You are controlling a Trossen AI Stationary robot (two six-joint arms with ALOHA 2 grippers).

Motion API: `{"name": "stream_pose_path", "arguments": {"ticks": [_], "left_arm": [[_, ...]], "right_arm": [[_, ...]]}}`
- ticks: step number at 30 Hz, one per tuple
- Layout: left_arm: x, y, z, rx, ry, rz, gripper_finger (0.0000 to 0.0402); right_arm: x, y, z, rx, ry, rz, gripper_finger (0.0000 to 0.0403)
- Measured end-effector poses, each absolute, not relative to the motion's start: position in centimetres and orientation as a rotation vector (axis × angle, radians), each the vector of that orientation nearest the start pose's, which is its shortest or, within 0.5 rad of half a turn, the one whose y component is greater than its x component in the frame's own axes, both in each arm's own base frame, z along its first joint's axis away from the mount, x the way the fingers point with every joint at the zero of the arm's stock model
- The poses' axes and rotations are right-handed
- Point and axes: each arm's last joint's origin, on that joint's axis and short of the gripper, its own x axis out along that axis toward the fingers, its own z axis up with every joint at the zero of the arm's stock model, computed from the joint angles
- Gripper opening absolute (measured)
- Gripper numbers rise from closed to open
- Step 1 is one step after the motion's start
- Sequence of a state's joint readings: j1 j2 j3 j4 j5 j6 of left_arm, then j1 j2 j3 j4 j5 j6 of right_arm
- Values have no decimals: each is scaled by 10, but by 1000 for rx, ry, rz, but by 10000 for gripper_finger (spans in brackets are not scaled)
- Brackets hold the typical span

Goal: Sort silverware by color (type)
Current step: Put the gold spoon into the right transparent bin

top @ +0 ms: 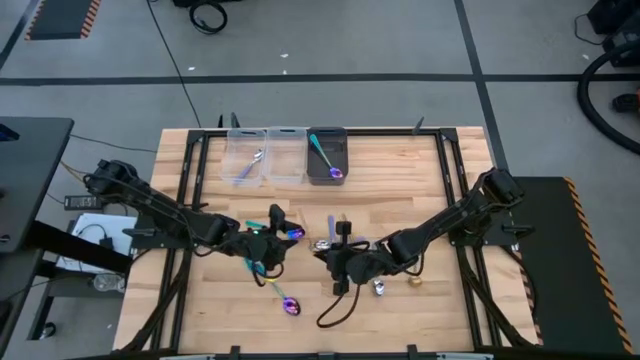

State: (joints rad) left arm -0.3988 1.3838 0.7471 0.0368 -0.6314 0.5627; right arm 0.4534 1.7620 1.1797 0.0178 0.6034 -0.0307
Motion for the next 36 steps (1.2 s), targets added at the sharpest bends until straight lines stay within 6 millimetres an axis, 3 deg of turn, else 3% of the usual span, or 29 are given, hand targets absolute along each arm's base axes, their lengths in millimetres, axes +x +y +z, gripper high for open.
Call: {"name": "stream_pose_path", "arguments": {"ticks": [7, 14, 18, 23, 28, 36], "left_arm": [[268, -80, 205, 908, 662, 109, 211], [267, -71, 201, 957, 728, 107, 158], [267, -70, 201, 959, 730, 108, 113], [267, -70, 201, 999, 737, 87, 24], [267, -70, 202, 1051, 739, 83, 22], [267, -66, 202, 1196, 791, 103, 22]], "right_arm": [[357, 156, 233, -245, 451, -48, 12], [357, 156, 234, -248, 435, -65, 12], [358, 156, 235, -245, 431, -66, 12], [358, 157, 235, -238, 426, -53, 18], [359, 158, 236, -174, 417, -9, 52], [355, 159, 240, 26, 436, 21, 143]]}}
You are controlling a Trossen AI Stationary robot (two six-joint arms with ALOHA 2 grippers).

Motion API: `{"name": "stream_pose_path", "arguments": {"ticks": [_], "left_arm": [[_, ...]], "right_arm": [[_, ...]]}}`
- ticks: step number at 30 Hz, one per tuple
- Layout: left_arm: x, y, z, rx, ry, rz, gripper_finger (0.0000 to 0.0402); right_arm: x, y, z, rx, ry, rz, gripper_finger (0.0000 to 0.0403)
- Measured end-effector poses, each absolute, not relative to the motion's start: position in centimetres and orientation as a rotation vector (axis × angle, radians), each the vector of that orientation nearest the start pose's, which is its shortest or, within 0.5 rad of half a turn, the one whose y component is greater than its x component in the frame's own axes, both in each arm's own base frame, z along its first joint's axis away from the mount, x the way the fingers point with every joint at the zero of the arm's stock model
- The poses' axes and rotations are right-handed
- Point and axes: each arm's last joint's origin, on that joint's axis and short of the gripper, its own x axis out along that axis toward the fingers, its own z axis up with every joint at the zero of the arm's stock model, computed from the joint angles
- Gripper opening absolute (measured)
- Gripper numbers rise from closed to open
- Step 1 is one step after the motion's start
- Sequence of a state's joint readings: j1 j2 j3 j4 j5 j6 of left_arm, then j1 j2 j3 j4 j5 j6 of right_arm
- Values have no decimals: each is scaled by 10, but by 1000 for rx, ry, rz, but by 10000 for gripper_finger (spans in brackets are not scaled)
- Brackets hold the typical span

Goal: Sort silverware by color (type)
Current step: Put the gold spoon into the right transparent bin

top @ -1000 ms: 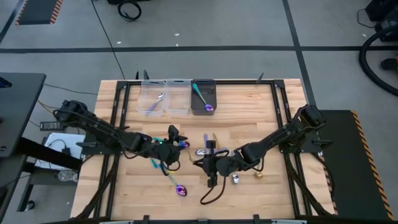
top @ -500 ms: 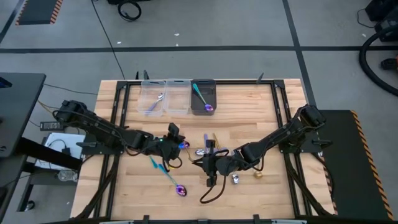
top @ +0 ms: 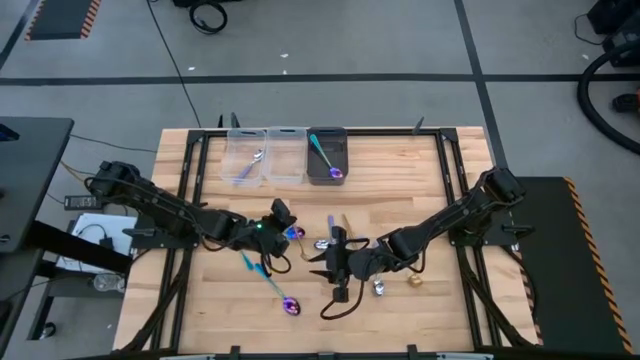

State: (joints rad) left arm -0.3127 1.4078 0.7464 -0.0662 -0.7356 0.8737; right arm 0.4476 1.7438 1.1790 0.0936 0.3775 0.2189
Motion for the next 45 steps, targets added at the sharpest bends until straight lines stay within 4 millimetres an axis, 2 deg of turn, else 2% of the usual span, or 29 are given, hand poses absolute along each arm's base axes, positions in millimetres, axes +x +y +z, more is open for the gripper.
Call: {"name": "stream_pose_path", "arguments": {"ticks": [6, 10, 15, 25, 31, 40, 45], "left_arm": [[265, -58, 200, 1328, 874, 143, 22], [265, -55, 200, 1376, 900, 128, 22], [266, -55, 200, 1470, 911, 85, 22], [270, -57, 207, 1672, 889, 53, 22], [278, -58, 219, 1786, 800, 93, 22], [284, -58, 231, 1860, 729, 155, 22], [285, -55, 231, 1857, 741, 162, 22]], "right_arm": [[349, 157, 256, 191, 440, 119, 185], [349, 147, 261, 259, 435, 71, 194], [356, 123, 256, 300, 485, -1, 195], [370, 59, 244, 409, 496, -132, 195], [372, 33, 238, 516, 488, -117, 195], [375, 25, 244, 527, 424, -78, 192], [375, 26, 244, 518, 426, -76, 160]]}}
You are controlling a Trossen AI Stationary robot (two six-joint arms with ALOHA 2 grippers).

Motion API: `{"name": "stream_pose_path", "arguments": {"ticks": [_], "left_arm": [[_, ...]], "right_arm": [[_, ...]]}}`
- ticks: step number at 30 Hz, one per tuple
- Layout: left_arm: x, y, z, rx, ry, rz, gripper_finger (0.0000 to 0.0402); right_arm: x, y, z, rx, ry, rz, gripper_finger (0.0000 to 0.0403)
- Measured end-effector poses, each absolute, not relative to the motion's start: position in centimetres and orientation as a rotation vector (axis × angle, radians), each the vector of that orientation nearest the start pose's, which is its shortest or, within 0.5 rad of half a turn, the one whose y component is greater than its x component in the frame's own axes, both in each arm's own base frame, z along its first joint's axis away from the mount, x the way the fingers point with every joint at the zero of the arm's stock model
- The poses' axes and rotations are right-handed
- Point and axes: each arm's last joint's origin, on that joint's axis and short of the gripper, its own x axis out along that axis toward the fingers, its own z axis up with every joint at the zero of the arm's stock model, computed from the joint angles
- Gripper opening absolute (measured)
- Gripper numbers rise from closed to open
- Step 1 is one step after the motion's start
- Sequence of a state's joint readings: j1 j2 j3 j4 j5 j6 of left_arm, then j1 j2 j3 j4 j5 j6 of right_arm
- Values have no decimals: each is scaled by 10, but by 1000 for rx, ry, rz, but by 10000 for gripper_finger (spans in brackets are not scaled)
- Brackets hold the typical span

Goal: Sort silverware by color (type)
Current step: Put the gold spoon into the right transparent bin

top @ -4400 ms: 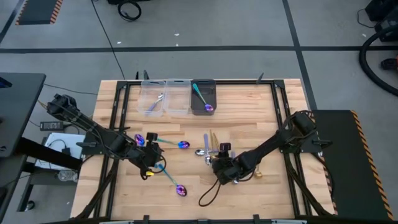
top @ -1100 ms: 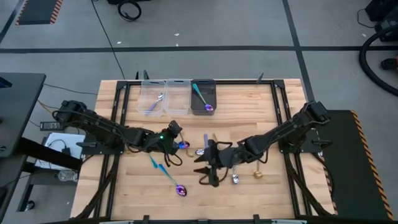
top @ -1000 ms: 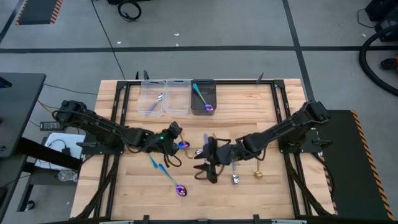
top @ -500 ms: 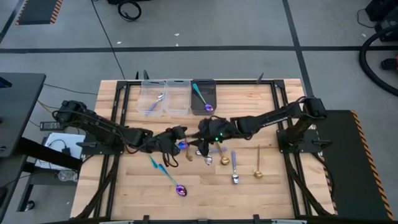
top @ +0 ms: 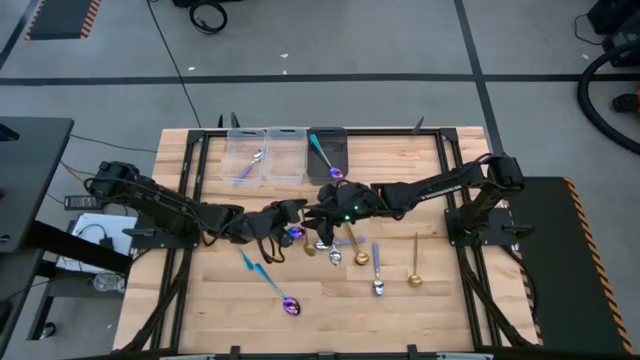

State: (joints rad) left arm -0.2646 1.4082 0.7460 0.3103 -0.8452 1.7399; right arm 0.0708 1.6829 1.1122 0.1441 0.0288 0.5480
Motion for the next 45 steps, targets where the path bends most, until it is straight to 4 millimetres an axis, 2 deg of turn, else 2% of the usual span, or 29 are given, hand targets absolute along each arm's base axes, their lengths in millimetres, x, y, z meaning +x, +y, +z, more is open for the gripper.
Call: {"name": "stream_pose_path", "arguments": {"ticks": [6, 11, 17, 19, 21, 23, 25, 27, 29, 32, 36, 42, 45], "left_arm": [[285, -53, 231, 1860, 749, 164, 24], [285, -53, 232, 1853, 747, 181, 55], [286, -53, 232, 1833, 716, 174, 97], [286, -52, 232, 1821, 715, 175, 96], [286, -52, 231, 1789, 705, 167, 74], [285, -49, 227, 1683, 724, 170, 36], [278, -48, 214, 1514, 809, 156, 10], [268, -50, 202, 1318, 865, 123, 13], [263, -57, 198, 1126, 848, 104, 23], [262, -65, 197, 866, 795, 130, 33], [263, -67, 191, 574, 785, 128, 33], [268, -49, 185, 142, 768, 355, 26], [267, -42, 183, 40, 788, 379, 33]], "right_arm": [[375, 25, 244, 514, 423, -84, 78], [375, 22, 242, 509, 417, -126, 13], [378, 19, 248, 502, 360, -129, 4], [378, 18, 249, 501, 348, -130, 3], [377, 17, 247, 503, 368, -139, 3], [375, 16, 242, 514, 424, -161, 4], [371, 16, 235, 516, 504, -186, 10], [367, 18, 228, 504, 585, -204, 16], [364, 21, 224, 460, 628, -236, 21], [362, 25, 219, 375, 651, -288, 25], [363, 28, 221, 319, 621, -307, 25], [362, 42, 219, 249, 628, -295, 27], [361, 49, 218, 215, 633, -295, 27]]}}
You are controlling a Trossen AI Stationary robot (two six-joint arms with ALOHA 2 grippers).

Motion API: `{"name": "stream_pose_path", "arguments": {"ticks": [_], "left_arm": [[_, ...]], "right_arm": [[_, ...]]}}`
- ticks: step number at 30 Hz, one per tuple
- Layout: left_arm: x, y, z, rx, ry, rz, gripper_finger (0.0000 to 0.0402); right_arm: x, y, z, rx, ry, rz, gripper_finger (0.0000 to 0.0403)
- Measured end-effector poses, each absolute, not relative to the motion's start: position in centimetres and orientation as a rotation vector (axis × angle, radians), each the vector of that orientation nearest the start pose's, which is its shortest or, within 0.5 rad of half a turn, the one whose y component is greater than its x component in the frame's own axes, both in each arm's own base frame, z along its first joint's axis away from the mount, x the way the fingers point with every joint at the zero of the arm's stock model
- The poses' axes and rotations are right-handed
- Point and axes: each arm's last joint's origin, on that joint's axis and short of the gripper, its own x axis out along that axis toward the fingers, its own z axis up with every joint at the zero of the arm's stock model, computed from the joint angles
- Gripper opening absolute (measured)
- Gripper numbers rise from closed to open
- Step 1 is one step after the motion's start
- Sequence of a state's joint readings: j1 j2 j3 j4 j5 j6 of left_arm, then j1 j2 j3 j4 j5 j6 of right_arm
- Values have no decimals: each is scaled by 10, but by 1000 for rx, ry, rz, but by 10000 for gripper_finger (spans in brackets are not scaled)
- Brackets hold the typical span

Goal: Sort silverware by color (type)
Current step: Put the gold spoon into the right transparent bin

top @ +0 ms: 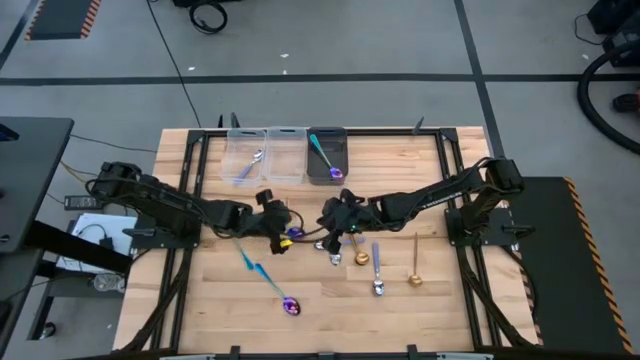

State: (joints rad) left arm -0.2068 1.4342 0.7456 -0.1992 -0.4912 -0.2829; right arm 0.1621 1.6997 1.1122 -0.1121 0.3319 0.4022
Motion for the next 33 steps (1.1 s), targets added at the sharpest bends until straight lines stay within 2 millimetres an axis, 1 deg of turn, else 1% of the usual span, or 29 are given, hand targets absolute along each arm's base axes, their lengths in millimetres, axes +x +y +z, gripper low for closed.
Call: {"name": "stream_pose_path", "arguments": {"ticks": [4, 10, 13, 15, 19, 22, 25, 30, 33], "left_arm": [[265, -42, 181, 4, 826, 348, 60], [258, -42, 175, 58, 929, 319, 118], [261, -39, 168, 35, 967, 315, 132], [265, -35, 163, -20, 964, 349, 134], [269, -20, 151, -166, 995, 426, 134], [271, -9, 145, -278, 1010, 485, 135], [271, 1, 143, -348, 1004, 545, 140], [277, 7, 145, -450, 937, 563, 159], [278, 7, 140, -502, 946, 562, 169]], "right_arm": [[358, 60, 218, 180, 636, -303, 27], [355, 81, 215, 120, 602, -343, 28], [357, 91, 211, 105, 580, -341, 28], [359, 96, 205, 93, 585, -344, 28], [361, 101, 196, 71, 595, -335, 28], [361, 101, 194, 69, 605, -332, 28], [361, 102, 195, 53, 606, -324, 28], [360, 105, 194, 18, 618, -304, 28], [359, 107, 194, -3, 621, -292, 28]]}}
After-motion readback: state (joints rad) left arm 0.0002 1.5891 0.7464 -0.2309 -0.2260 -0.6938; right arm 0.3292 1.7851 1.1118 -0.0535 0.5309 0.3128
